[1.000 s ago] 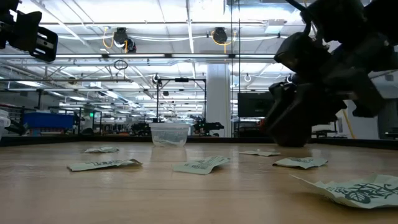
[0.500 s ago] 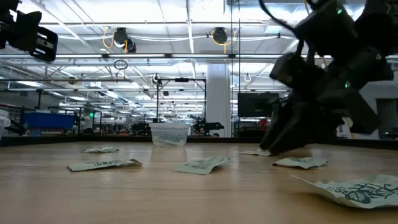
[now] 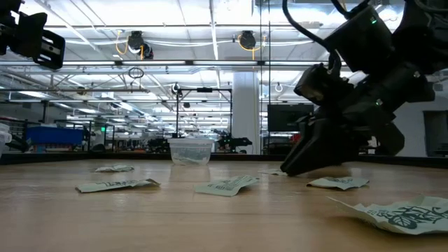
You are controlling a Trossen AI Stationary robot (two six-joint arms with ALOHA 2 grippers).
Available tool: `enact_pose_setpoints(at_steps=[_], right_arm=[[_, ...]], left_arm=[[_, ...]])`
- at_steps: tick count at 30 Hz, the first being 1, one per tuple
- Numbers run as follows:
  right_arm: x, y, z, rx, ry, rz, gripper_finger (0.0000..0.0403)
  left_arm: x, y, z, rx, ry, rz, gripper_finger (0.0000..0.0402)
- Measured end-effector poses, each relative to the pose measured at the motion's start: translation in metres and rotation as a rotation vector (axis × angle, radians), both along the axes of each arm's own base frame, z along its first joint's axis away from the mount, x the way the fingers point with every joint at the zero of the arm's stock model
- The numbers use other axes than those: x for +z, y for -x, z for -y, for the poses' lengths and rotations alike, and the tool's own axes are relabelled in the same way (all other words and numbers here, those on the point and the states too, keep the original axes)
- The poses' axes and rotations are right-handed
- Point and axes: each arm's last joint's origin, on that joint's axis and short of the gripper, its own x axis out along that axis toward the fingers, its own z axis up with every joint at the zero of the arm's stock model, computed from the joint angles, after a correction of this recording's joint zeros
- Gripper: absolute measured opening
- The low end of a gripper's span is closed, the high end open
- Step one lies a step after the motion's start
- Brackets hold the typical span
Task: Pick and place Stevia / Truvia into bins
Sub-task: Put the stevia packet into the transparent circle container
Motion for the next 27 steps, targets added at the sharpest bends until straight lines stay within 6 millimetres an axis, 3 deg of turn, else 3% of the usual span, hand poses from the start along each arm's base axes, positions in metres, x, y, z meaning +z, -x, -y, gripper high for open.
enact_pose_setpoints(at_steps=[8, 15, 21, 27], right_arm=[[0.001, -0.001, 0.0, 0.011, 0.012, 0.023, 0.0012], [0.011, -0.006, 0.0, 0.054, 0.028, 0.12, 0.0012], [0.043, -0.017, 0.006, 0.075, 0.079, 0.294, 0.0006], [0.08, -0.045, 0.015, 0.058, 0.185, 0.437, 0.0006]], left_arm=[[0.0, 0.0, 0.0, 0.0, 0.0, 0.0, 0.015], [0.0, 0.0, 0.0, 0.0, -0.001, 0.0, 0.015], [0.0, 0.0, 0.0, 0.0, 0.0, 0.0, 0.015], [0.0, 0.0, 0.0, 0.0, -0.001, 0.0, 0.015]])
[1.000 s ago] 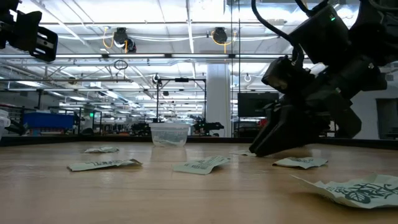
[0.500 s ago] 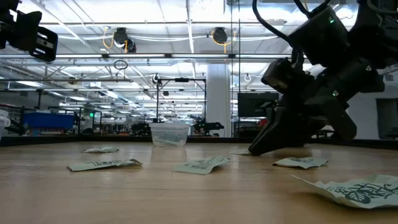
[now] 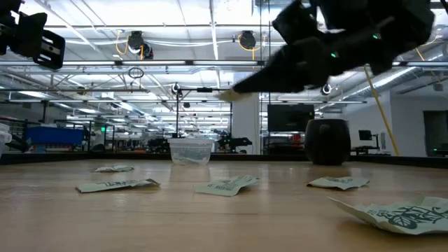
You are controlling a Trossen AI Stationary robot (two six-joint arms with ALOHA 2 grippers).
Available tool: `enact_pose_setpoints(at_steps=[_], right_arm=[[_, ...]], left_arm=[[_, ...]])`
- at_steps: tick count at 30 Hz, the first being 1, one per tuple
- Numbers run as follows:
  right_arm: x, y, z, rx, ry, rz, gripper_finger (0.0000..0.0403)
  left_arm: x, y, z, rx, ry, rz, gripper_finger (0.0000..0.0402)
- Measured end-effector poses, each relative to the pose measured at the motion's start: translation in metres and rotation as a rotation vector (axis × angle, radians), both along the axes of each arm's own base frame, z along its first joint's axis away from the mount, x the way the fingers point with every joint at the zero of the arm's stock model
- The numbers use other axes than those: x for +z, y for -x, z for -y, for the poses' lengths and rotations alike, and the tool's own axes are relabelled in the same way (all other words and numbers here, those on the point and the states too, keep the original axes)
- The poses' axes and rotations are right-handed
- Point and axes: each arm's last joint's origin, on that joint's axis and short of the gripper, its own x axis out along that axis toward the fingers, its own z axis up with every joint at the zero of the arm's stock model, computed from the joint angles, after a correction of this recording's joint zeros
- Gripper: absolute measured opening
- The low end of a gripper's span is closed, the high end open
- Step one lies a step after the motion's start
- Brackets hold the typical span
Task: Pick and place Stevia / Truvia into bins
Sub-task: Put the stevia packet into the transparent circle container, then put the stevia packet into the transparent rectangle container
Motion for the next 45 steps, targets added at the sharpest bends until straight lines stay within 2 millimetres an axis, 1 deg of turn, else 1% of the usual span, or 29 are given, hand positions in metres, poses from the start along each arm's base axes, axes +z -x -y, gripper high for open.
enact_pose_setpoints(at_steps=[2, 5, 8, 10, 13, 17, 23, 25, 27, 31, 34, 39, 42, 45], right_arm=[[0.011, -0.009, 0.006, -0.021, 0.005, 0.035, 0.0006], [0.024, -0.02, 0.021, -0.062, -0.003, 0.07, 0.0006], [0.033, -0.029, 0.039, -0.053, -0.034, 0.072, 0.0006], [0.036, -0.037, 0.053, -0.083, -0.059, 0.077, 0.0006], [0.032, -0.045, 0.073, -0.096, -0.077, 0.049, 0.0006], [0.025, -0.062, 0.095, -0.096, -0.125, 0.024, 0.0006], [0.01, -0.091, 0.125, -0.183, -0.188, -0.075, 0.0006], [0.005, -0.097, 0.134, -0.216, -0.222, -0.115, 0.0006], [0.0, -0.103, 0.143, -0.234, -0.231, -0.117, 0.0006], [-0.014, -0.106, 0.153, -0.262, -0.248, -0.155, 0.001], [-0.016, -0.104, 0.157, -0.274, -0.293, -0.168, 0.0025], [-0.016, -0.102, 0.156, -0.259, -0.271, -0.176, 0.007], [-0.011, -0.104, 0.153, -0.247, -0.266, -0.144, 0.0103], [-0.012, -0.105, 0.147, -0.232, -0.279, -0.154, 0.0132]], left_arm=[[0.0, 0.0, 0.0, 0.0, 0.0, 0.0, 0.015], [0.0, 0.0, 0.0, 0.0, 0.0, 0.0, 0.015], [0.0, 0.0, 0.0, 0.0, 0.0, 0.0, 0.015], [0.0, 0.0, 0.0, 0.0, 0.0, 0.0, 0.015], [0.0, 0.0, 0.0, 0.0, 0.0, -0.001, 0.015], [0.0, 0.0, 0.0, 0.0, 0.001, 0.001, 0.015], [0.0, 0.0, 0.0, 0.0, 0.001, 0.001, 0.015], [0.0, 0.0, 0.0, 0.0, 0.001, 0.001, 0.015], [0.0, 0.0, 0.0, 0.0, 0.0, 0.0, 0.015], [0.0, 0.0, 0.0, 0.0, 0.002, 0.002, 0.015], [0.001, 0.0, 0.0, 0.0, 0.004, 0.004, 0.015], [0.001, 0.0, 0.0, 0.0, 0.004, 0.005, 0.015], [0.001, 0.0, 0.0, 0.0, 0.004, 0.005, 0.015], [0.001, 0.0, 0.0, 0.0, 0.004, 0.005, 0.015]])
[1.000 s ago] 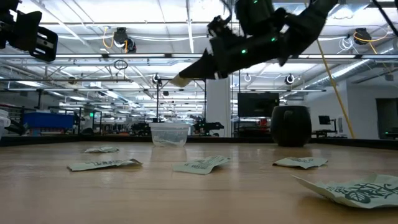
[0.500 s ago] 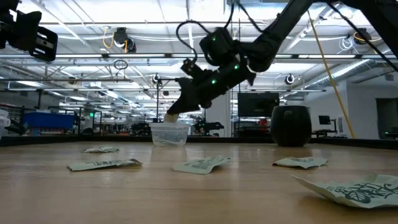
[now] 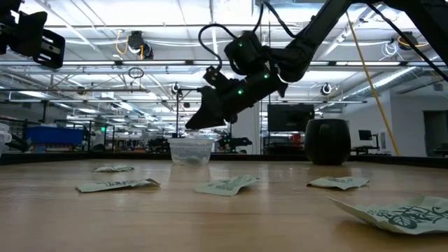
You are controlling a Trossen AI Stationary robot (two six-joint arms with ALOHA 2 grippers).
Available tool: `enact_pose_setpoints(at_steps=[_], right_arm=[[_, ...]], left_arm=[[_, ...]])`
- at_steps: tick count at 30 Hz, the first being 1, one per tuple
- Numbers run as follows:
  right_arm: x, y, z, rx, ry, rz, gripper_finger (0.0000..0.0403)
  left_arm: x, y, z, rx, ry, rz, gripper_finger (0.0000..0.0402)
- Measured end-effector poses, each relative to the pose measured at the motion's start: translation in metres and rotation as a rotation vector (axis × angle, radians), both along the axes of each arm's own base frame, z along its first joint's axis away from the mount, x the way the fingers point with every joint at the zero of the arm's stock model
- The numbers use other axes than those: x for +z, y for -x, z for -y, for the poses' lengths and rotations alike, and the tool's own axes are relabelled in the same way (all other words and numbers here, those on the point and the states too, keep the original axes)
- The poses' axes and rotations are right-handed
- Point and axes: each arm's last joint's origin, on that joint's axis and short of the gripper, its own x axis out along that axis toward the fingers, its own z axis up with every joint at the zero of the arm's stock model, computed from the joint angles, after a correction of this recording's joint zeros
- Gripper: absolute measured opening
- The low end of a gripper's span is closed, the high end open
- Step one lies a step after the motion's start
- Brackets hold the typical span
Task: Pick and place Stevia / Truvia into bins
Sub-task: Put the stevia packet into the transparent rectangle container
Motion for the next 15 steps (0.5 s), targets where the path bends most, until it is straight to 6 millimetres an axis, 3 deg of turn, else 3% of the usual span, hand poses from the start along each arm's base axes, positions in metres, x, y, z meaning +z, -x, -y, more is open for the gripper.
enact_pose_setpoints(at_steps=[2, 7, 11, 15], right_arm=[[0.004, 0.001, -0.009, 0.051, -0.031, -0.019, 0.0142], [0.035, 0.01, -0.043, 0.255, -0.166, 0.002, 0.0146], [0.054, 0.036, -0.081, 0.364, -0.228, 0.014, 0.0136], [0.072, 0.076, -0.123, 0.395, -0.173, 0.066, 0.0127]], left_arm=[[0.0, 0.0, 0.0, 0.0, 0.001, 0.001, 0.015], [0.0, 0.0, 0.0, 0.0, 0.0, 0.0, 0.015], [0.0, 0.0, 0.0, 0.0, 0.0, 0.0, 0.015], [0.0, 0.0, 0.0, 0.0, 0.0, 0.0, 0.015]])
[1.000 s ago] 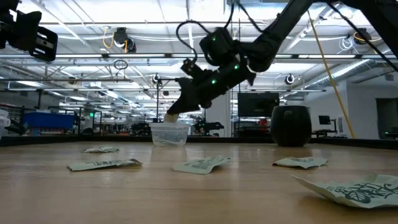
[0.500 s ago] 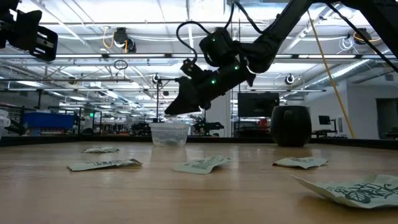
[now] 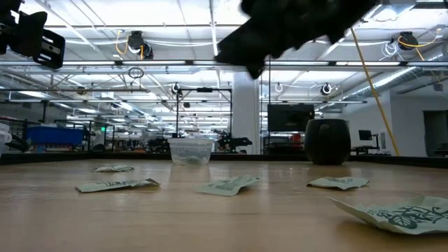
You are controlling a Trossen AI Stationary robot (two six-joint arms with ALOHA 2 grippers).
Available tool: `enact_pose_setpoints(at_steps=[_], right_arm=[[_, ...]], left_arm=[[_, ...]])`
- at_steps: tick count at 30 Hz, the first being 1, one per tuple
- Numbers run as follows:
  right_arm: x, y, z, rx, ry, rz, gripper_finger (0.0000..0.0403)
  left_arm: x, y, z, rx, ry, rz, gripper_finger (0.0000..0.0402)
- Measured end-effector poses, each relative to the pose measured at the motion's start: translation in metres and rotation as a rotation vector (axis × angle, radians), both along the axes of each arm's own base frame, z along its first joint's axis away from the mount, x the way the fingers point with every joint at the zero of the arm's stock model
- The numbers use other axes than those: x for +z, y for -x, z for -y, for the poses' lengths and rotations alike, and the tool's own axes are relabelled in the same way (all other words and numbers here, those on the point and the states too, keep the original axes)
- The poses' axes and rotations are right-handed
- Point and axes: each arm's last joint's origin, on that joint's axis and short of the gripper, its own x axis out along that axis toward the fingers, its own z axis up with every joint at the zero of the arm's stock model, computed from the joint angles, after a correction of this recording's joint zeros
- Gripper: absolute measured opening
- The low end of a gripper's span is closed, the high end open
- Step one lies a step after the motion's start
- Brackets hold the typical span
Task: Pick and place Stevia / Truvia into bins
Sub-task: Put the stevia packet into the transparent rectangle container
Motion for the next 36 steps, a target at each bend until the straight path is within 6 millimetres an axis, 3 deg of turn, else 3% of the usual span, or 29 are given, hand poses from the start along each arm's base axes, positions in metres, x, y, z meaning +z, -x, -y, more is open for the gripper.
enact_pose_setpoints(at_steps=[6, 11, 15, 24, 27, 31, 36], right_arm=[[0.003, 0.068, -0.051, -0.007, 0.029, 0.21, 0.0125], [-0.008, 0.116, -0.065, 0.057, -0.003, 0.33, 0.0125], [-0.019, 0.146, -0.064, 0.046, -0.113, 0.361, 0.0124], [-0.049, 0.193, -0.051, 0.066, -0.069, 0.381, 0.0123], [-0.05, 0.205, -0.044, 0.053, -0.058, 0.449, 0.0123], [-0.035, 0.216, -0.036, -0.013, -0.085, 0.573, 0.0123], [-0.037, 0.223, -0.031, -0.019, -0.042, 0.544, 0.0123]], left_arm=[[0.0, 0.0, 0.0, 0.0, 0.0, 0.0, 0.015], [0.0, 0.0, 0.0, 0.0, 0.0, 0.0, 0.015], [0.001, 0.0, 0.0, 0.008, 0.012, 0.01, 0.015], [0.011, 0.001, -0.001, 0.021, 0.073, 0.085, 0.015], [0.016, 0.002, -0.002, 0.026, 0.117, 0.131, 0.015], [0.02, 0.002, -0.003, 0.031, 0.143, 0.155, 0.015], [0.017, 0.0, -0.004, 0.103, 0.216, 0.097, 0.015]])
